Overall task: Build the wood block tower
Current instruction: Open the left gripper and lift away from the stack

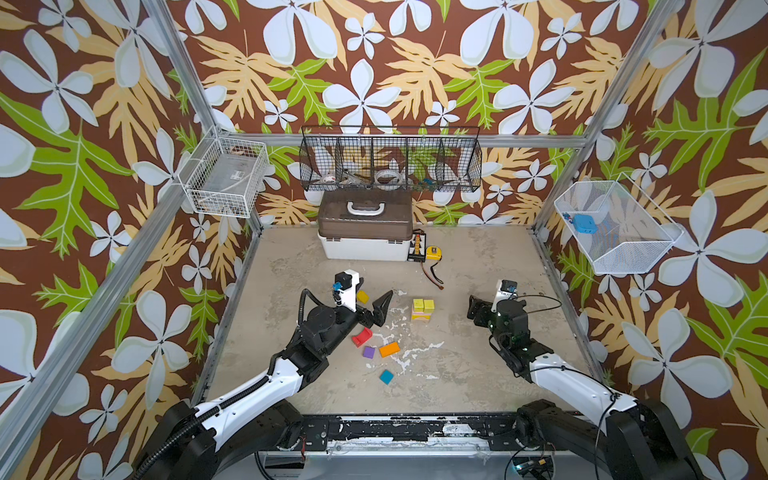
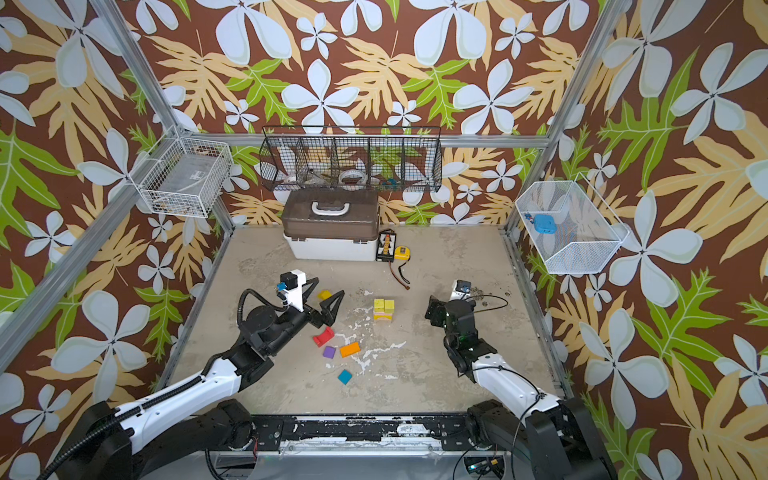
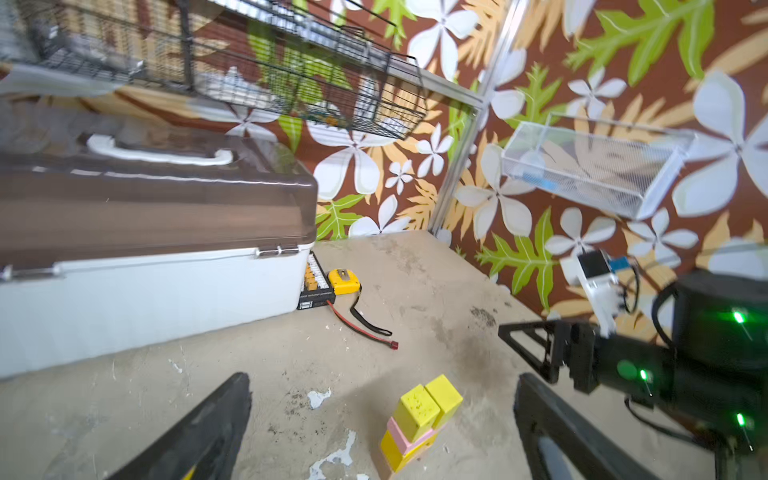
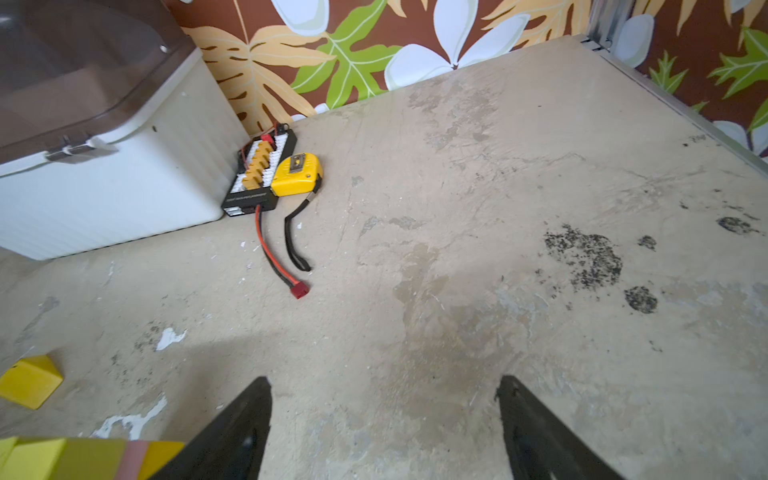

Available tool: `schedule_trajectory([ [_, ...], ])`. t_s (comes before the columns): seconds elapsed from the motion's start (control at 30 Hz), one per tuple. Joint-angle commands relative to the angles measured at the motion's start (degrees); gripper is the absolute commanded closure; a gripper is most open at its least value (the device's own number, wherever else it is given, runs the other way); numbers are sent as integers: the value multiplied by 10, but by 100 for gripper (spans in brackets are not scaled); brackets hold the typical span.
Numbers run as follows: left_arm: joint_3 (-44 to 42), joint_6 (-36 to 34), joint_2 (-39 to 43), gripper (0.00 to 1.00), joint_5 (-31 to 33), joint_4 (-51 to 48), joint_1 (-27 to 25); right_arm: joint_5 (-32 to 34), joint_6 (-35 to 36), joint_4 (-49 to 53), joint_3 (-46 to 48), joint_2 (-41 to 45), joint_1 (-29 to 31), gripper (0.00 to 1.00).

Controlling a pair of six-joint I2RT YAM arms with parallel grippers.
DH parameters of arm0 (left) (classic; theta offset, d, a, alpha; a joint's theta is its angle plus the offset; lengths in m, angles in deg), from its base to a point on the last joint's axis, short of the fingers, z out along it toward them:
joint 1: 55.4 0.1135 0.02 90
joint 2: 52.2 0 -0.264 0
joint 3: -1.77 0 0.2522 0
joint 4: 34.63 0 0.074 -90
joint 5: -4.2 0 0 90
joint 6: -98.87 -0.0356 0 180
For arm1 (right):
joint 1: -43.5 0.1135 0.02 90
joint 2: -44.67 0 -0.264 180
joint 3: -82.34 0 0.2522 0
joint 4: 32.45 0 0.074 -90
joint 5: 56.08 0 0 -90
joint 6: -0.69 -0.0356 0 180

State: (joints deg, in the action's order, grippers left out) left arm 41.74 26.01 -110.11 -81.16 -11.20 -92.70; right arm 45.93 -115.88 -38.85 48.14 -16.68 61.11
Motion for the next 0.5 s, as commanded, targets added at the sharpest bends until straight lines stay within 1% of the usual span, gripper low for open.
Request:
schedule_trajectory([
  [0.0, 39, 161, -22, 0, 135, -70, -1, -36, 9, -17, 8, 4, 1, 12],
  [0.03, 69, 213, -41, 0, 174, -148, 0, -48, 9, -23, 6, -5, 3, 13],
  [0.07, 101, 240, -61, 0, 196, -204, 0, -55, 12, -27, 2, -15, 6, 13],
  [0.1, 132, 231, -82, 0, 197, -247, 0, -56, 16, -26, -7, -32, 12, 14],
  [0.13, 150, 203, -99, 1, 180, -257, 0, -52, 19, -21, -18, -48, 19, 16],
  [0.17, 157, 185, -109, 2, 166, -254, 0, -48, 22, -15, -30, -63, 24, 16],
  [0.23, 143, 205, -116, 0, 172, -225, 0, -48, 29, -8, -50, -93, 32, 18],
  [0.3, 99, 173, -119, 0, 116, -136, 0, -45, 37, -1, -64, -112, 41, 20],
  [0.33, 89, 172, -128, 0, 101, -115, 0, -42, 40, 0, -68, -117, 45, 20],
  [0.47, 136, 177, -201, 2, 103, -176, 0, -32, 54, -2, -72, -122, 64, 20],
])
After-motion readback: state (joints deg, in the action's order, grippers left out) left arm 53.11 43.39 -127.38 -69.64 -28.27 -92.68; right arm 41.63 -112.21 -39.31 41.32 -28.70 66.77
